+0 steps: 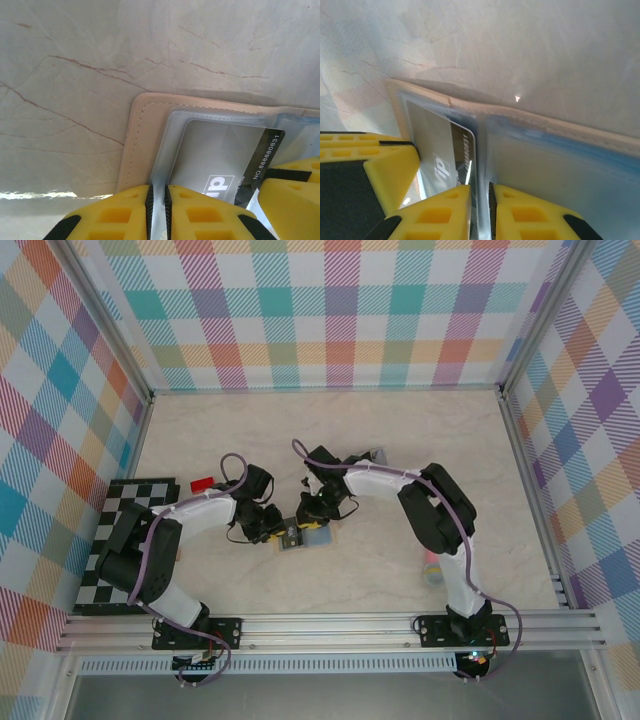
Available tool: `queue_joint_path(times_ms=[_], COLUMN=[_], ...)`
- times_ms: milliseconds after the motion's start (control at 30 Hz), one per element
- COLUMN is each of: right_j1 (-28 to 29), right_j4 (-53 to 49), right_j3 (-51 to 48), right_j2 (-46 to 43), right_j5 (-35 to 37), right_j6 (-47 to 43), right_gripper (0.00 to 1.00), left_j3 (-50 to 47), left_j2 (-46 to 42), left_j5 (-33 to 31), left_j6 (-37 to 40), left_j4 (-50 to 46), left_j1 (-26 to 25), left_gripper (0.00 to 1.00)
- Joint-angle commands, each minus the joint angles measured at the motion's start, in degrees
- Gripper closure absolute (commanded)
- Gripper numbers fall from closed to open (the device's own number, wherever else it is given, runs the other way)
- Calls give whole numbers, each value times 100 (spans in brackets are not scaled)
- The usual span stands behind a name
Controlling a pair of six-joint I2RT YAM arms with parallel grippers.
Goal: Take the credit cards out of the card holder
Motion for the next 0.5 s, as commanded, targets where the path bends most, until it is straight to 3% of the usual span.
queue_joint_path(times_ms=[0,233,467], right_j1=[53,78,114], right_j4=[145,150,-35], right_j3=[-292,-268,-37], right_j2=[-436,-369,-100], right_j5=[116,-225,-227], right_j6=[-106,-194,-208], right_gripper=[82,82,75], left_j3=[-148,-159,-155], left_j2=[135,157,139], left_j5=[-187,-178,-170], left_j6=[-32,-33,-32], left_j4=[-183,-169,-166], left_j1=[-74,-74,-74], left_gripper=[84,84,85])
